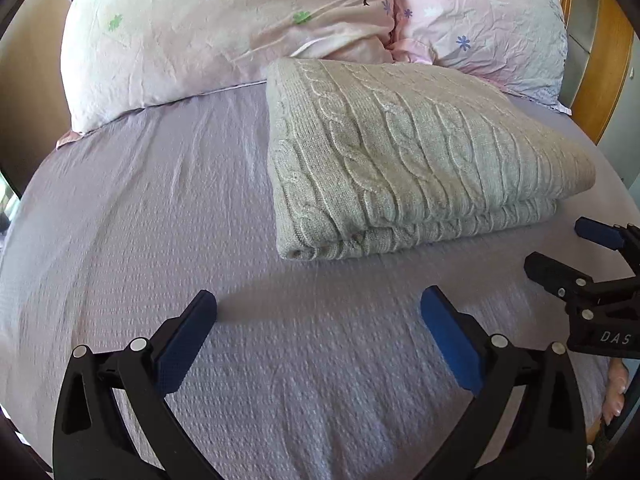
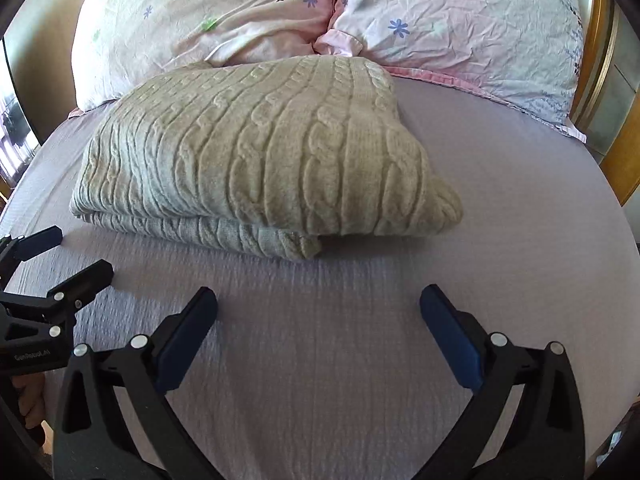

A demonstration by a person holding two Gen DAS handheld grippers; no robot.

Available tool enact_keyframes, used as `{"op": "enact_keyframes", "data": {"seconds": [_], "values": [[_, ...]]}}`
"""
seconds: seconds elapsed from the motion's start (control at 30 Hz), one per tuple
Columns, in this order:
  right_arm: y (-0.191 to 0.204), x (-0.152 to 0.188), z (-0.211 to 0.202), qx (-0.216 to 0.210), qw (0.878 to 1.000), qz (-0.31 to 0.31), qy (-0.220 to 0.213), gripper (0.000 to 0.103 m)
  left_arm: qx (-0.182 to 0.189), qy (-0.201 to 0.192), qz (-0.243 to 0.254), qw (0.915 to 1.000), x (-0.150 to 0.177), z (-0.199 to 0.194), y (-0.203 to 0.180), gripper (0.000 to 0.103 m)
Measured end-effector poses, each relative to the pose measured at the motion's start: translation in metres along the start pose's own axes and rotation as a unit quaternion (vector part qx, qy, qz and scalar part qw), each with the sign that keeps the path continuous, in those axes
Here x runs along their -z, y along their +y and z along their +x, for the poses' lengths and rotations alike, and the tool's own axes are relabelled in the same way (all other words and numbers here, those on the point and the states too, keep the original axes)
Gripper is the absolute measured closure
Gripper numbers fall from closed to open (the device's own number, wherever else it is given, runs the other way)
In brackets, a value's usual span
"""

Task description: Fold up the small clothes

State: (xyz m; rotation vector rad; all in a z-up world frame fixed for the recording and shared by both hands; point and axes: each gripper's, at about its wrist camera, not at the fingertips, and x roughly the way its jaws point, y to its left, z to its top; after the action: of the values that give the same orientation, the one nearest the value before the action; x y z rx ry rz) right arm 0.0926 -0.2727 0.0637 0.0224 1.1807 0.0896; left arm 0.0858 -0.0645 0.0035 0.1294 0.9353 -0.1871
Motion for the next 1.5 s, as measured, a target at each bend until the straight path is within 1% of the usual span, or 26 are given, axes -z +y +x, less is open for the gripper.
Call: {"op": "enact_keyframes", "data": {"seconds": [0.27, 1.5], "values": [[0.0008, 0.0012, -0.0010, 0.002, 1.000, 0.002, -0.002, 0.002, -0.002, -0.006, 0.002, 1.0000, 0.0005, -0.0002, 0.0004, 0.001], [0.0005, 0.0011, -0.0019, 0.003, 1.000, 0.003, -0.002, 0.002, -0.001, -0.006, 0.002, 1.0000, -0.0005, -0.0007, 0.0004, 0.001]]}}
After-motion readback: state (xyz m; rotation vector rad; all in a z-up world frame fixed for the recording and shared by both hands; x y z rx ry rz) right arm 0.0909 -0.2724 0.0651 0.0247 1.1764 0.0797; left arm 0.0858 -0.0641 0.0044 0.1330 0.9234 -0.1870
